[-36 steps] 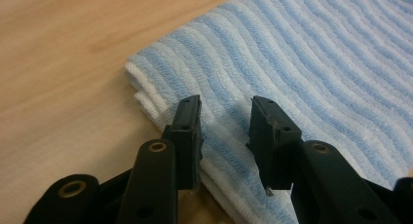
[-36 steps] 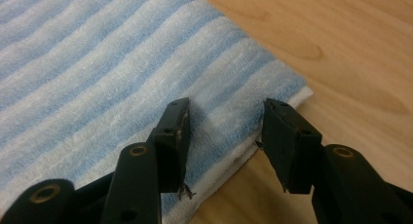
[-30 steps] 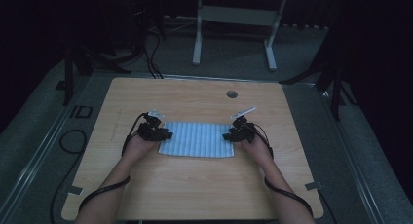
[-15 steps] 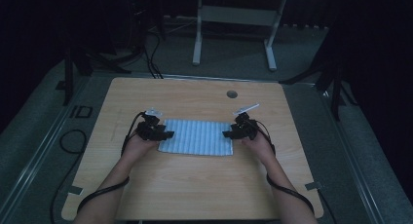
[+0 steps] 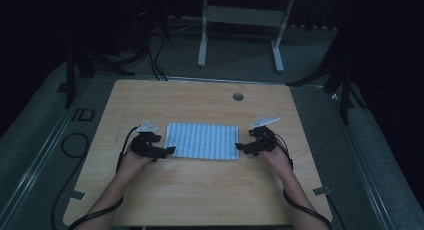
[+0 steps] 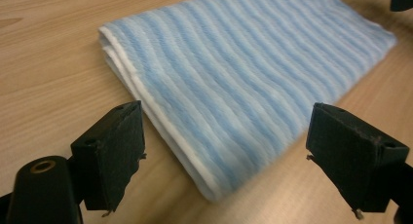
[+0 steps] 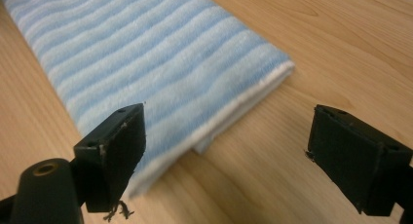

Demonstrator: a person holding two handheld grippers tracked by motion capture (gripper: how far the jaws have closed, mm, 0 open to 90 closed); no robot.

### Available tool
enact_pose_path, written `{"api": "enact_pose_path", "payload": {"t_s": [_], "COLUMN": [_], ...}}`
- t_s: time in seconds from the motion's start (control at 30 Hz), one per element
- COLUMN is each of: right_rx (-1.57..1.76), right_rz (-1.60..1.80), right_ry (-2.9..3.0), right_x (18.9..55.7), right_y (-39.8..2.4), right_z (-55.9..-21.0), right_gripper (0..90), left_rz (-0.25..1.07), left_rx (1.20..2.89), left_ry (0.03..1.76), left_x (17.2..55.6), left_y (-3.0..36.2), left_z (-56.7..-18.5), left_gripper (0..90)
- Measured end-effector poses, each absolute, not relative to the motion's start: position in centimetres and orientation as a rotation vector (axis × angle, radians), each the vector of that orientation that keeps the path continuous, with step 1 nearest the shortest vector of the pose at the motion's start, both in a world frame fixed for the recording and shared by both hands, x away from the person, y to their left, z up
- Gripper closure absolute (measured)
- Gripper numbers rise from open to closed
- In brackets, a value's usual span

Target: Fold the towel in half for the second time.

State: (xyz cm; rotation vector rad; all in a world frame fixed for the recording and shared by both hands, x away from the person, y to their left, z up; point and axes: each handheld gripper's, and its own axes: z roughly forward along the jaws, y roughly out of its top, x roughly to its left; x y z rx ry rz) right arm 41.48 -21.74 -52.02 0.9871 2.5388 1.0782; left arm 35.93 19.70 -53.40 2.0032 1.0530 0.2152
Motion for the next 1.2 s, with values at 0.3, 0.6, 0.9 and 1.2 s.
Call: {"api": "enact_pose_path", "payload": {"t_s": [0.3,0.6,0.9,1.2], "right_rx": [0.934,0.968,1.029,1.116], "right_rz": [1.12,1.133,1.147,1.159], "right_ry": [2.518,2.48,2.383,2.302], "right_x": [39.0,36.6,34.3,32.8], "right_y": [-24.5,-27.8,-30.6,-33.6], "right_z": [-52.5,-53.2,-53.6,-53.7], "right_gripper": [12.5,12.5,12.4,12.5], "left_rz": [0.369,0.375,0.419,0.414], "left_rx": [2.084,2.046,1.946,1.886], "left_ry": [1.05,1.068,1.133,1.18], "left_x": [32.7,30.6,29.5,28.2], "left_y": [19.7,21.8,25.1,27.1], "left_z": [-54.4,-54.9,-55.0,-55.4], "left_gripper": [1.2,1.1,1.1,1.2]}}
